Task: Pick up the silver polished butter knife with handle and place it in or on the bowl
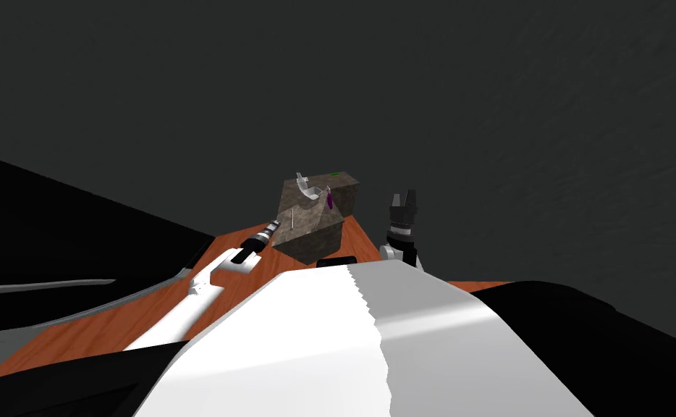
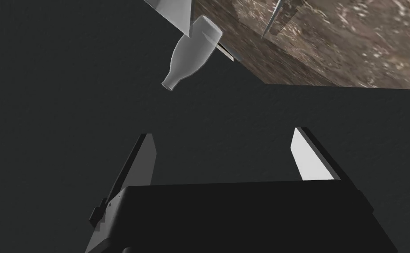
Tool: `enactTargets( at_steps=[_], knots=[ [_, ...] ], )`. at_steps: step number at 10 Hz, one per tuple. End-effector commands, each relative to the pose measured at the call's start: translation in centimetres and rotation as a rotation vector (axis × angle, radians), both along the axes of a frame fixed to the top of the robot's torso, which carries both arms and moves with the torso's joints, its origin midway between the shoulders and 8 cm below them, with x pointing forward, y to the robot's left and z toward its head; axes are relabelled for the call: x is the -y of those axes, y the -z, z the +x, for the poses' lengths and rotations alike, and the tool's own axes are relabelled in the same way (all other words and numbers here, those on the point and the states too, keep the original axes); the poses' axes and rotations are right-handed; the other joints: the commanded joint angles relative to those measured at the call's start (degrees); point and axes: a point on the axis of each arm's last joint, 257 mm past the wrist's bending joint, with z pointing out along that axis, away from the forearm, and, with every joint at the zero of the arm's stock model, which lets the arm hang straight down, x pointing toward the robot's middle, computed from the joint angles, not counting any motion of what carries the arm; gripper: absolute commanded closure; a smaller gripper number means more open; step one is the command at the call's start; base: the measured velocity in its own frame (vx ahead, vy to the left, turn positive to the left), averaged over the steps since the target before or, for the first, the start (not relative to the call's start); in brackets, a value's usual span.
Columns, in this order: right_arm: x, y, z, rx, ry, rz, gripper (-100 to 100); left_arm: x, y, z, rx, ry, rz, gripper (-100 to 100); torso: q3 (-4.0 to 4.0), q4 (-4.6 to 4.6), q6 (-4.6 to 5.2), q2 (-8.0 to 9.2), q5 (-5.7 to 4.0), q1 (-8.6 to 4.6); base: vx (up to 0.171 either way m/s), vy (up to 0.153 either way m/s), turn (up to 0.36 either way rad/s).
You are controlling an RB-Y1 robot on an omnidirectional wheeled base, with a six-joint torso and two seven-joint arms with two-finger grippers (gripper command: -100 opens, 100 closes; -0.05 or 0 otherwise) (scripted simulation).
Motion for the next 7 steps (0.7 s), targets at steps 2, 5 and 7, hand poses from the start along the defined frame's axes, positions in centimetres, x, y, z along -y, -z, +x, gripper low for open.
enactTargets(
  at_steps=[2, 5, 7],
  knots=[
    [0.0, 0.0, 0.0, 0.0, 0.0, 0.0, 0, -2.6, 2.3, -0.8, -0.083, -0.029, 0.074, -100, -0.02, -0.01, 0.02, -0.02, -0.01, -0.06, 0.037, -0.079, -0.181],
    [0.0, 0.0, 0.0, 0.0, 0.0, 0.0, 0, -6.5, 4.8, -1.9, -0.188, -0.07, 0.174, -100, 0.04, 0.02, -0.04, 0.07, 0.0, 0.03, 0.026, -0.067, -0.121],
    [0.0, 0.0, 0.0, 0.0, 0.0, 0.0, 0, -8.6, 5.9, -2.6, -0.238, -0.091, 0.223, -100, -0.03, -0.01, 0.0, -0.06, -0.01, -0.06, 0.056, -0.081, -0.155]
  ],
)
